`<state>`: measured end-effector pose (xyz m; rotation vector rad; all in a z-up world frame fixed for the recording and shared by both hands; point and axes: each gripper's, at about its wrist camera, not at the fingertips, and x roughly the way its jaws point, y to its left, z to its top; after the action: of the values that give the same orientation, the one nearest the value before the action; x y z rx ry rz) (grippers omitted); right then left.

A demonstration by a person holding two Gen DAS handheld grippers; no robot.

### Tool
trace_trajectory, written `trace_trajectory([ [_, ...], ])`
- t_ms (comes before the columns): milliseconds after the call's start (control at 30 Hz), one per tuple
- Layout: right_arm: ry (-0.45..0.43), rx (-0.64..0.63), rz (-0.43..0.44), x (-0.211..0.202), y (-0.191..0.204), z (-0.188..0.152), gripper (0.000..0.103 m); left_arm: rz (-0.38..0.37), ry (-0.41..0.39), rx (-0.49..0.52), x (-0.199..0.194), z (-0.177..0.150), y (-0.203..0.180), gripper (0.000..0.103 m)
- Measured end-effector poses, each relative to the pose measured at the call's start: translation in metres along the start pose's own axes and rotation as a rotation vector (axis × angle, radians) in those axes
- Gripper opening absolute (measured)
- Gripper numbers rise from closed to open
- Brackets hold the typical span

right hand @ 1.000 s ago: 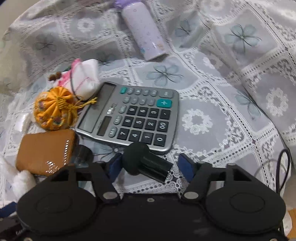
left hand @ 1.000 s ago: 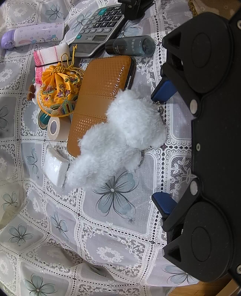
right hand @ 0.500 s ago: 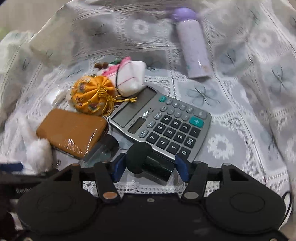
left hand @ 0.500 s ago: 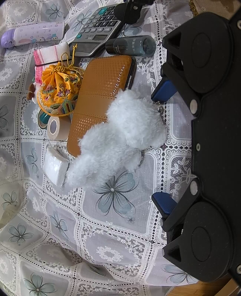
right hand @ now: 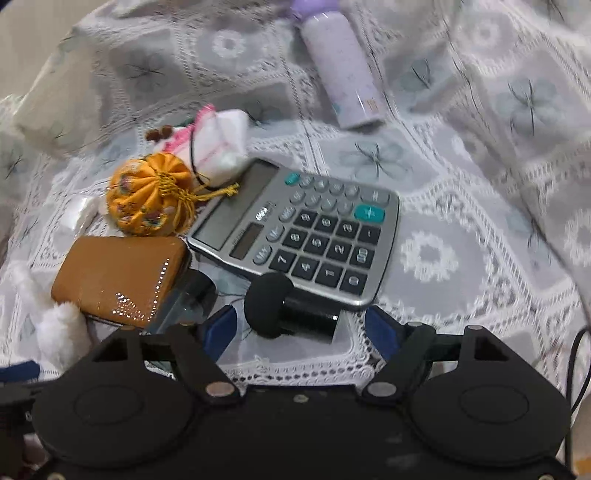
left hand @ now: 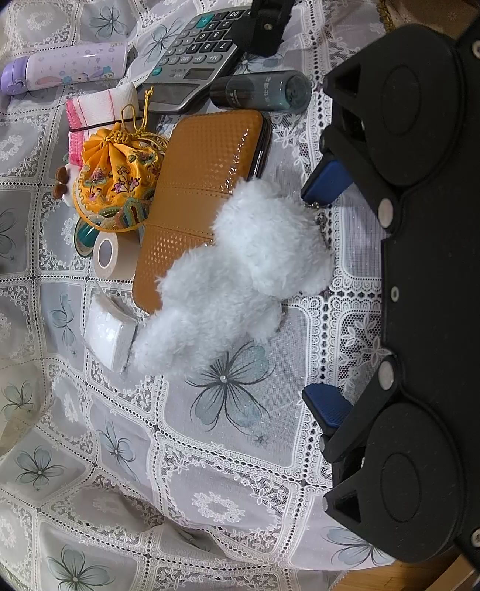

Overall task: Organize soft objects
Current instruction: 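Grasp the white plush toy with the left gripper and lift it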

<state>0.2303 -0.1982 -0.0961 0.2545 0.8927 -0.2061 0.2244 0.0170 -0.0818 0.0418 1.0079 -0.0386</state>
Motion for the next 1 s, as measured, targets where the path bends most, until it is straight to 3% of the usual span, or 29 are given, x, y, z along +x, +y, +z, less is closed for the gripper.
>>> trace_trajectory([
  [100,-0.007,0.01,-0.005,0.002,0.004,0.001,0.075,0.001,-0.003,-0.001,0.0,0.0,0.0,0.101],
  [267,0.002,-0.007,-0.035,0.005,0.01,0.002,0.057,-0.002,-0.006,-0.003,0.0,-0.001,0.0,0.101],
  [467,-0.006,-0.008,-0.016,-0.003,0.003,0.0,0.057,-0.053,0.0,-0.042,-0.007,0.005,0.007,0.099],
  [700,-0.014,0.013,0.008,-0.012,-0.007,0.002,0.057,-0.089,-0.088,-0.108,-0.035,0.019,0.015,0.099],
  [900,-0.022,0.024,0.027,-0.017,-0.011,-0.001,0.057,-0.132,-0.017,-0.229,-0.011,0.031,0.033,0.099],
  [1000,-0.025,0.027,0.032,-0.02,-0.014,-0.002,0.057,-0.147,-0.001,-0.231,-0.003,0.03,0.028,0.095],
])
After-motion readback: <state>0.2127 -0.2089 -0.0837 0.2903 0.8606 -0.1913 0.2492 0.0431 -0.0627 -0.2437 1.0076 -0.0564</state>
